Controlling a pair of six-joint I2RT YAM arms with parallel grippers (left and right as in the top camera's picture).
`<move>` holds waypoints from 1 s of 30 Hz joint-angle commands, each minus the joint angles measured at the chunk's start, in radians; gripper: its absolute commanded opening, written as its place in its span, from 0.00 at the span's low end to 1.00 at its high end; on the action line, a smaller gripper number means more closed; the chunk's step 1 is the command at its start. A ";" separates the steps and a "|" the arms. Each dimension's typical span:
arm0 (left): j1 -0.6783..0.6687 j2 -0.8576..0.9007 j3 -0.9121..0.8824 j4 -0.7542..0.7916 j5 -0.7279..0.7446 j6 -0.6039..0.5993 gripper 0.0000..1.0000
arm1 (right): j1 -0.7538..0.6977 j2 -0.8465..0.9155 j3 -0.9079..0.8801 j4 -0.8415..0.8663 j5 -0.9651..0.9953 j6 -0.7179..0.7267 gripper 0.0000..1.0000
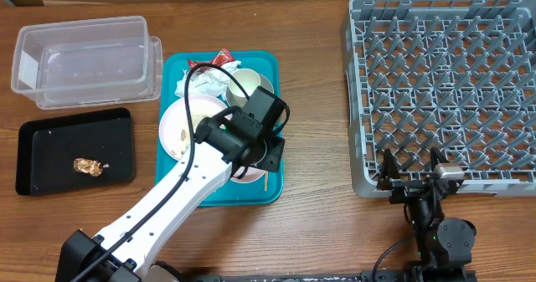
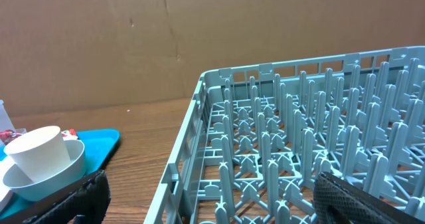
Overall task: Sort waste into correct bins and load items into the dishwasher
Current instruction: 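Reach left gripper to the rice-covered pink plate and grip its rim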
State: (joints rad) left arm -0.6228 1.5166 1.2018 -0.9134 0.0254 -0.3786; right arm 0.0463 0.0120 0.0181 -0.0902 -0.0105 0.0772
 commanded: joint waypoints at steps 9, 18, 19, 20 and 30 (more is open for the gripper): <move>-0.027 0.000 -0.091 0.029 -0.106 -0.064 0.53 | -0.001 -0.009 -0.010 0.006 0.009 -0.006 1.00; -0.027 0.000 -0.184 0.126 -0.111 -0.063 0.52 | -0.001 -0.009 -0.010 0.006 0.009 -0.006 1.00; -0.027 0.000 -0.187 0.126 -0.118 -0.063 0.52 | -0.001 -0.009 -0.010 0.006 0.009 -0.006 1.00; -0.027 0.000 -0.187 0.126 -0.131 -0.065 0.52 | -0.001 -0.009 -0.010 0.006 0.009 -0.006 1.00; 0.089 0.000 -0.097 0.115 -0.294 -0.184 0.48 | -0.001 -0.009 -0.010 0.006 0.009 -0.006 1.00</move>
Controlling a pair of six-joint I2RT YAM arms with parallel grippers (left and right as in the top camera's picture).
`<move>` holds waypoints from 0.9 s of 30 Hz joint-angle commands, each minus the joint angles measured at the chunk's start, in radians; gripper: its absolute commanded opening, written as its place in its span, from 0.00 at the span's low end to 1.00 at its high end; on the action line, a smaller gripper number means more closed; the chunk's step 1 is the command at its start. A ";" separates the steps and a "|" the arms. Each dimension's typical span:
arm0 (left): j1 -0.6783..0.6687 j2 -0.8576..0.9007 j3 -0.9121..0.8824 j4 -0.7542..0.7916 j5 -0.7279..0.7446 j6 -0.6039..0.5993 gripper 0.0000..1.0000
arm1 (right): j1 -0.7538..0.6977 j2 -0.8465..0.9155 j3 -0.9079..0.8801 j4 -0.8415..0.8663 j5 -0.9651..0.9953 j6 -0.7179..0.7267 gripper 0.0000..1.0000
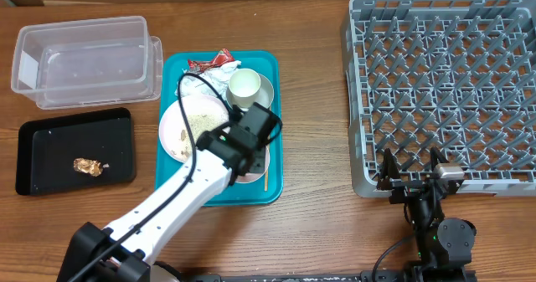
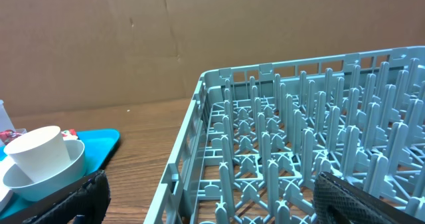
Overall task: Sort waste into correct bins and load items into the dishwasher
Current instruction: 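Reach left gripper to the rice-covered pink plate and grip its rim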
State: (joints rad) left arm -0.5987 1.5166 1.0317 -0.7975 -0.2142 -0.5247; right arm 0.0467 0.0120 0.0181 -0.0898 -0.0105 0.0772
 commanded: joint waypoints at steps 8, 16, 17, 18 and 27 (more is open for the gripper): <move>0.202 0.000 0.129 0.149 0.100 -0.097 0.52 | -0.002 -0.009 -0.010 0.006 0.009 -0.006 1.00; 0.191 0.061 0.129 0.169 -0.001 -0.047 0.52 | -0.002 -0.009 -0.010 0.005 0.009 -0.006 1.00; 0.193 0.077 0.129 0.170 -0.001 -0.048 0.52 | -0.002 -0.009 -0.010 0.006 0.009 -0.006 1.00; 0.193 0.095 0.129 0.170 0.001 -0.048 0.53 | -0.002 -0.009 -0.010 0.005 0.009 -0.006 1.00; 0.196 0.224 0.129 0.192 -0.006 -0.047 0.52 | -0.002 -0.009 -0.010 0.005 0.009 -0.006 1.00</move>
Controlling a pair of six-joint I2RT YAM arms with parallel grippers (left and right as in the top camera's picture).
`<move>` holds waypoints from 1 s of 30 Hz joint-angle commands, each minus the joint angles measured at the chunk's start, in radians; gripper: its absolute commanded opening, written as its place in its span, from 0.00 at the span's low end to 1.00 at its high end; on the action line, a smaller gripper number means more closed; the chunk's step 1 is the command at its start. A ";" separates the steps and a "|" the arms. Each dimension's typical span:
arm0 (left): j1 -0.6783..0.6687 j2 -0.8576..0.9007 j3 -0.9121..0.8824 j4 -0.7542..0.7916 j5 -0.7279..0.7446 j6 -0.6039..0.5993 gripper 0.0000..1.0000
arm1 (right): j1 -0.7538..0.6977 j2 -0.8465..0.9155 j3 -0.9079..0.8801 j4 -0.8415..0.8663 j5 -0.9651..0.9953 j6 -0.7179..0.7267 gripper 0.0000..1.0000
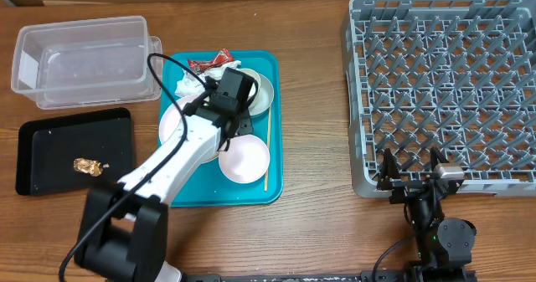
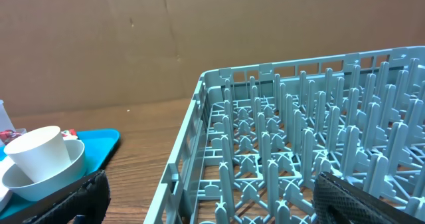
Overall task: Sort waste into correct bins and load items into the dishwasher
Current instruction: 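Reach left gripper to the rice-covered pink plate and grip its rim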
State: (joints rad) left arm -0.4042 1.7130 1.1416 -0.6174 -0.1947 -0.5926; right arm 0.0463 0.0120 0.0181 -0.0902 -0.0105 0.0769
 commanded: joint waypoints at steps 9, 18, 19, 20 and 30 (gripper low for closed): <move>0.003 0.055 0.019 0.003 -0.045 0.021 0.52 | -0.001 -0.009 -0.010 0.006 0.009 -0.006 1.00; 0.003 0.131 0.018 -0.023 -0.041 0.009 0.49 | -0.001 -0.009 -0.010 0.006 0.009 -0.006 1.00; 0.003 0.131 0.018 -0.023 -0.041 0.009 0.49 | -0.001 -0.009 -0.010 0.006 0.009 -0.006 1.00; 0.003 0.131 0.018 -0.023 -0.042 0.009 0.49 | -0.001 -0.009 -0.010 0.006 0.009 -0.006 1.00; 0.003 0.131 0.011 -0.021 -0.043 0.010 0.47 | -0.001 -0.009 -0.010 0.006 0.009 -0.006 1.00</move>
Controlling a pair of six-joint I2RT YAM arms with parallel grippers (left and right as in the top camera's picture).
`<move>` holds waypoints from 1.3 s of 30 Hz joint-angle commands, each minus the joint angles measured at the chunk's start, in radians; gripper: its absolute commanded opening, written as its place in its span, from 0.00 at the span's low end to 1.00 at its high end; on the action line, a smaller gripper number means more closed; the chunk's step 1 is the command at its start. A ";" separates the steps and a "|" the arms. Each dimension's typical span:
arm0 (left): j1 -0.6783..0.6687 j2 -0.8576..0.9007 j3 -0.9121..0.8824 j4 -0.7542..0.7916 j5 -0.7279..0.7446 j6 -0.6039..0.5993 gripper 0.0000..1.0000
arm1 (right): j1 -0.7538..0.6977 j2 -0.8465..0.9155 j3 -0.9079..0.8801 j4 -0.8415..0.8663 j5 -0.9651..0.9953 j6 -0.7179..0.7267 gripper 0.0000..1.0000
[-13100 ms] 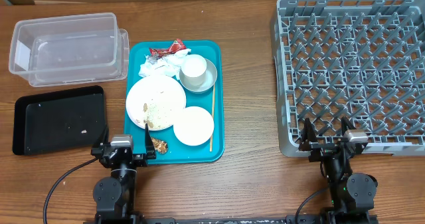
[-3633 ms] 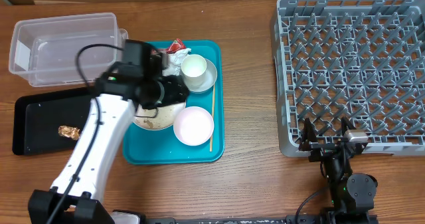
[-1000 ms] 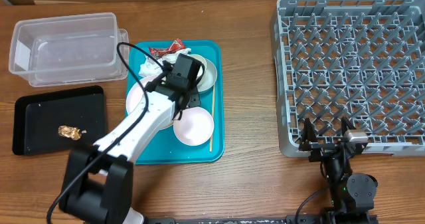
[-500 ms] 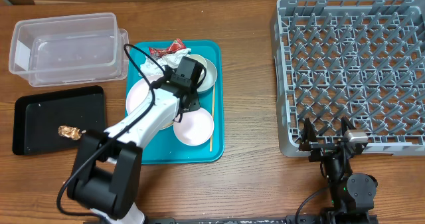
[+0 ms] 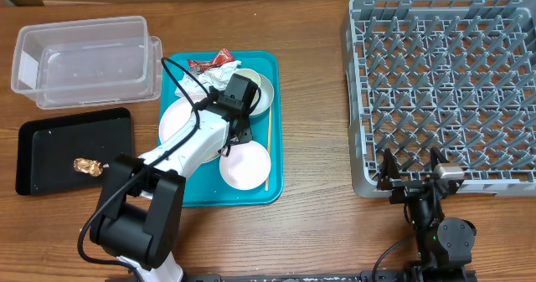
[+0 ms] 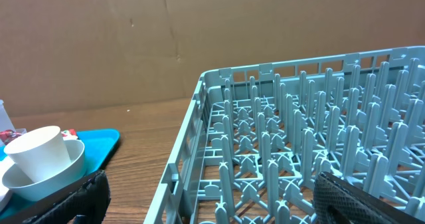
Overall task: Sort waste into correct bins and load items into the dishwasher
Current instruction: 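Reach left gripper to the rice-covered pink plate and grip its rim, then lift the pink plate and move it over the black tray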
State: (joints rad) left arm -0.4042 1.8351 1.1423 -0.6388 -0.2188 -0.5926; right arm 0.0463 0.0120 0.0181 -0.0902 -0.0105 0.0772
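Observation:
A teal tray (image 5: pixel 173 193) holds a white plate (image 5: pixel 178 116), a white bowl (image 5: pixel 244 166), a pale green bowl (image 5: pixel 264 94) with a paper cup (image 6: pixel 40 152) in it, crumpled tissue (image 5: pixel 219 75), a red wrapper (image 5: pixel 208 62) and a thin stick (image 5: pixel 268 148). My left gripper (image 5: pixel 239 128) hangs over the tray's middle, between the plate and the white bowl. Its fingers are hidden under the wrist, so their state does not show. My right gripper (image 6: pixel 212 201) stands open at the front edge of the grey-blue dish rack (image 5: pixel 444 89), holding nothing.
A clear plastic tub (image 5: pixel 84 60) stands at the back left. In front of it lies a black tray (image 5: pixel 50 140) with a brown food scrap (image 5: pixel 88 166). The left arm's cable loops over the tray's back half.
My left wrist has shifted slightly to the right over the tray, and the arm now lies more steeply towards the front. The white bowl sits a touch nearer the front. The right arm has not moved.
My left gripper was over the white bowl at the tray's front right, partly covering it, and stayed there at the following moment. Then it was farther back, beside the green bowl, with the white bowl uncovered. It remains there now. The right gripper stayed open by the rack throughout.

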 commanded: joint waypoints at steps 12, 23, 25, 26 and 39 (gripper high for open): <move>0.000 0.009 -0.008 -0.008 -0.017 0.014 0.38 | -0.001 -0.009 -0.010 0.006 0.009 -0.006 1.00; -0.002 0.009 -0.010 -0.015 -0.017 0.014 0.35 | -0.001 -0.009 -0.010 0.006 0.009 -0.006 1.00; -0.002 0.009 -0.012 -0.016 -0.016 0.013 0.35 | -0.001 -0.009 -0.010 0.006 0.009 -0.006 1.00; -0.002 0.009 -0.014 -0.015 -0.016 0.013 0.35 | -0.001 -0.009 -0.010 0.006 0.009 -0.006 1.00; -0.002 0.008 -0.086 0.039 -0.021 0.021 0.35 | -0.001 -0.009 -0.010 0.006 0.009 -0.006 1.00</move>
State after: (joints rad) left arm -0.4061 1.8351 1.0733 -0.6037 -0.2192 -0.5922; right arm 0.0463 0.0120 0.0181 -0.0902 -0.0101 0.0769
